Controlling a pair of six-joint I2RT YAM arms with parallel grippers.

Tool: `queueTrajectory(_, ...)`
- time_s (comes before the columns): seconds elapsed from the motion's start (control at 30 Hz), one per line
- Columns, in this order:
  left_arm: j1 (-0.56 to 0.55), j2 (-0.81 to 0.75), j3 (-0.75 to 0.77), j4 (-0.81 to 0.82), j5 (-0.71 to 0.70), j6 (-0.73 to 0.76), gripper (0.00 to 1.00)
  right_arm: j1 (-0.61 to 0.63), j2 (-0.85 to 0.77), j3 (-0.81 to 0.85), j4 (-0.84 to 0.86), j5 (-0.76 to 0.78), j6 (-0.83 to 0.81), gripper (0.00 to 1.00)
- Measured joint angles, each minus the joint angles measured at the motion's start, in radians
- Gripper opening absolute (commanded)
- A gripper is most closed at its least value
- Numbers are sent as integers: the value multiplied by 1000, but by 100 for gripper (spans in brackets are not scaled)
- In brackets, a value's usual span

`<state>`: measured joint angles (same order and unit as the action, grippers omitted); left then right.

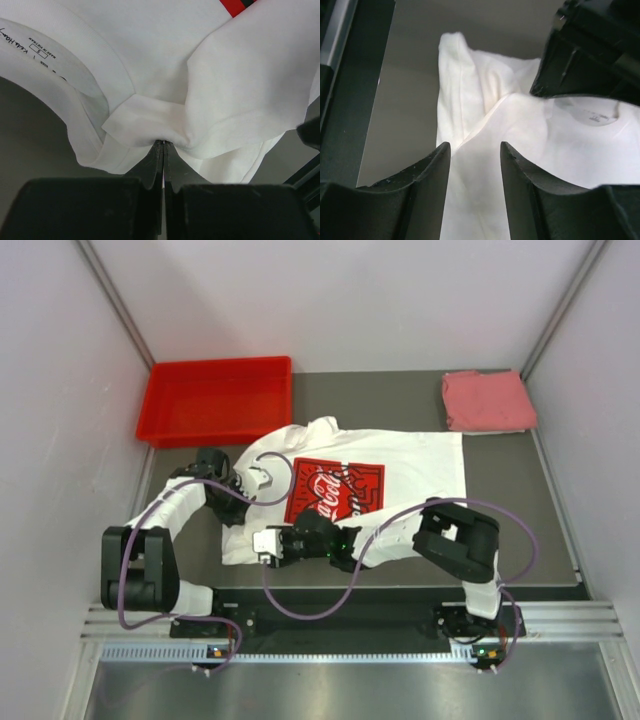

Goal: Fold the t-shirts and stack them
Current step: Fold the tshirt

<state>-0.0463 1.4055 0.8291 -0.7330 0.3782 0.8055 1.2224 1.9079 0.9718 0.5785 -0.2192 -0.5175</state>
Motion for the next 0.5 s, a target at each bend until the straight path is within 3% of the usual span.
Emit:
queueTrajectory(0.17,0,0,0,0,0,0,0,0,58,31,-53,16,-18,43)
queueTrajectory(0.43,0,0,0,-3,0,1,0,0,78,68,-80,43,-14,26)
queueTrajectory(0.5,0,0,0,-4,-1,1,0,0,78,70,-82,53,-13,18)
